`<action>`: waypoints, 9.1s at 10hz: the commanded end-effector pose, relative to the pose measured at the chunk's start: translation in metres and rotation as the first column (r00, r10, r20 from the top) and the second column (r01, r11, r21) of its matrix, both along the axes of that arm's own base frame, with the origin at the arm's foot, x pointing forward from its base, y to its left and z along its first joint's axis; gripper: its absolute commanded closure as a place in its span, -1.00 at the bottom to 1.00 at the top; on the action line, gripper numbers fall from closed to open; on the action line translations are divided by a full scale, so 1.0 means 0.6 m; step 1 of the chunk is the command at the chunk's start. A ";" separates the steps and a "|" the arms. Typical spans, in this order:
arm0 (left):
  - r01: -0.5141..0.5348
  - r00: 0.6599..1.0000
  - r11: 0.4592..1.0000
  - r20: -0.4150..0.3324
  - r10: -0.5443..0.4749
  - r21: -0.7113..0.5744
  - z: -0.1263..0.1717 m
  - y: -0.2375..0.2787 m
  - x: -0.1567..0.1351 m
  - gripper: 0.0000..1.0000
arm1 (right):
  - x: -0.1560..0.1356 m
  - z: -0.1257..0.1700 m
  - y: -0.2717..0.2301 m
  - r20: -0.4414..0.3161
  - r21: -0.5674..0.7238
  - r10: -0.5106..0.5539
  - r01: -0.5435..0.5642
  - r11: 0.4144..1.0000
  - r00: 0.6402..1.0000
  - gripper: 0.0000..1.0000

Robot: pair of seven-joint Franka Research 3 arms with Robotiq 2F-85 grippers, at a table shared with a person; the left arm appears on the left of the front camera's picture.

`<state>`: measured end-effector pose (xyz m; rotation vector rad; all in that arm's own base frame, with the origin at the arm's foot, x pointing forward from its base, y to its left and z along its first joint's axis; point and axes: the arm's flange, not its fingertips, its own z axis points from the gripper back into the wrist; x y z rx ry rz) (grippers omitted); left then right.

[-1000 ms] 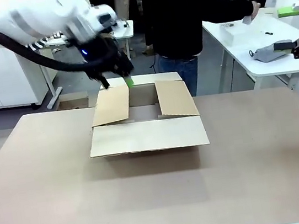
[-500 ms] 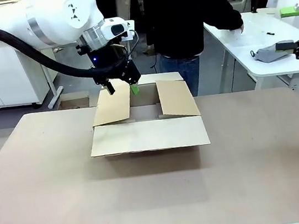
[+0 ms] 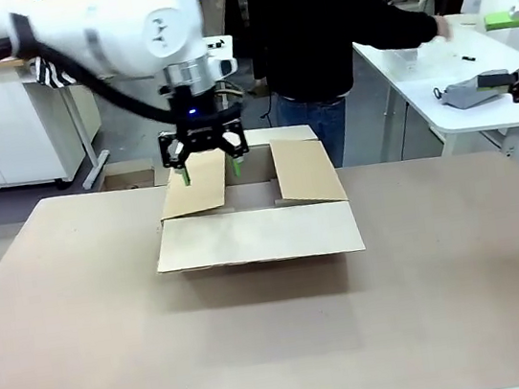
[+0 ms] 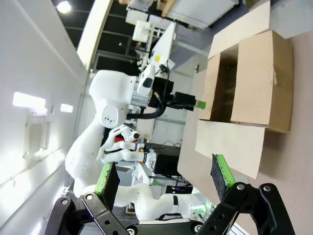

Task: Pack the gift set into the box.
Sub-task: Place both hands on the side flaps of the Package Box and spread them outward.

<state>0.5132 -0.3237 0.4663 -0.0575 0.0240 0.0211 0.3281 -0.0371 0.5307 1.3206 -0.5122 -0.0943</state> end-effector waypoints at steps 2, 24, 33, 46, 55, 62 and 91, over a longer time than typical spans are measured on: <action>-0.038 0.999 0.968 0.042 0.029 0.246 -0.003 -0.113 0.045 -1.00 | 0.007 0.000 0.003 0.033 0.010 0.001 -0.002 1.000 0.999 -1.00; -0.256 0.957 0.622 0.286 0.053 0.740 -0.040 -0.048 0.073 -1.00 | 0.007 0.000 0.003 0.033 0.010 0.001 -0.002 1.000 0.999 -1.00; -0.279 0.958 0.872 0.179 0.224 0.402 -0.016 0.198 0.066 -1.00 | 0.007 0.000 0.003 0.033 0.010 0.001 -0.002 1.000 0.999 -1.00; -0.275 0.944 0.961 0.184 0.275 -0.026 -0.050 0.327 0.080 -1.00 | 0.044 0.060 0.092 -0.023 -0.247 0.041 -0.045 0.968 0.999 -1.00; -0.275 0.944 0.961 0.184 0.275 -0.026 -0.050 0.327 0.080 -1.00 | 0.173 0.029 0.459 -0.064 -0.843 0.271 -0.197 0.500 0.960 -1.00; -0.275 0.944 0.961 0.184 0.275 -0.026 -0.050 0.327 0.080 -1.00 | 0.337 -0.087 0.689 -0.183 -0.979 -0.492 -0.113 0.168 0.851 -1.00; -0.275 0.944 0.961 0.184 0.275 -0.026 -0.050 0.327 0.080 -1.00 | 0.384 -0.065 0.537 -0.088 -0.977 -0.497 -0.173 -0.128 0.863 -1.00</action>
